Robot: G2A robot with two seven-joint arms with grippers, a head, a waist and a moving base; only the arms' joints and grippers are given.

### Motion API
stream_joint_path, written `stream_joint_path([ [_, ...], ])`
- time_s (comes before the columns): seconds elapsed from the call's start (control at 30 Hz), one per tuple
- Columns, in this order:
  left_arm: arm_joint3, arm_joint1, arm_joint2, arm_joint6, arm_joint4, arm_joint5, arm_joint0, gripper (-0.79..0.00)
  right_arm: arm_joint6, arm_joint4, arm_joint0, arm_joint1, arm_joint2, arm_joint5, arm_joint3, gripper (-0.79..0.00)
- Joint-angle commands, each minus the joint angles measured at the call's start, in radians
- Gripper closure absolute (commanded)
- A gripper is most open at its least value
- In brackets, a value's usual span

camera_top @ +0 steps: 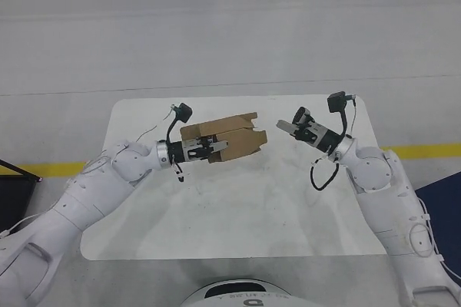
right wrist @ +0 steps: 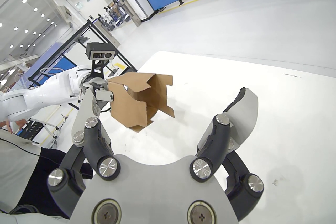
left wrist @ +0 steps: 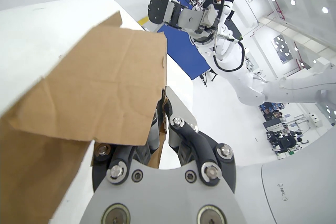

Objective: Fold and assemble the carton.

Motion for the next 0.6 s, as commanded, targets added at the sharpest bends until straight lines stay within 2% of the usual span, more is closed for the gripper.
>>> stream_joint_path([
  [0.0, 0.0, 0.0, 0.0, 0.01, 0.021, 0.0, 0.0, 0.0, 0.0, 0.0, 0.0, 0.0, 0.0, 0.0, 0.0, -0.785],
  [0.1, -0.004, -0.001, -0.001, 0.021, 0.012, 0.012, 0.009, 0.0, 0.0, 0.0, 0.0, 0.0, 0.0, 0.0, 0.0, -0.785],
  [0.17, -0.006, -0.006, -0.012, 0.032, -0.111, 0.054, 0.037, 0.0, -0.01, 0.009, -0.004, -0.001, -0.001, 0.008, 0.0, -0.785],
  [0.3, 0.0, -0.01, -0.057, -0.065, -0.57, 0.158, 0.09, 0.0, -0.045, 0.083, -0.015, -0.005, 0.0, 0.026, -0.007, -0.785],
  [0.37, 0.032, -0.009, -0.084, -0.168, -0.791, 0.317, 0.1, 0.0, -0.036, 0.088, -0.014, -0.003, 0.007, 0.025, -0.006, -0.785],
  [0.4, 0.041, -0.01, -0.09, -0.167, -0.848, 0.357, 0.108, 0.0, -0.034, 0.088, -0.014, -0.003, 0.008, 0.026, -0.006, -0.785],
  [0.57, 0.041, -0.01, -0.09, -0.167, -0.848, 0.357, 0.108, 0.0, -0.034, 0.088, -0.014, -0.003, 0.008, 0.026, -0.006, -0.785],
])
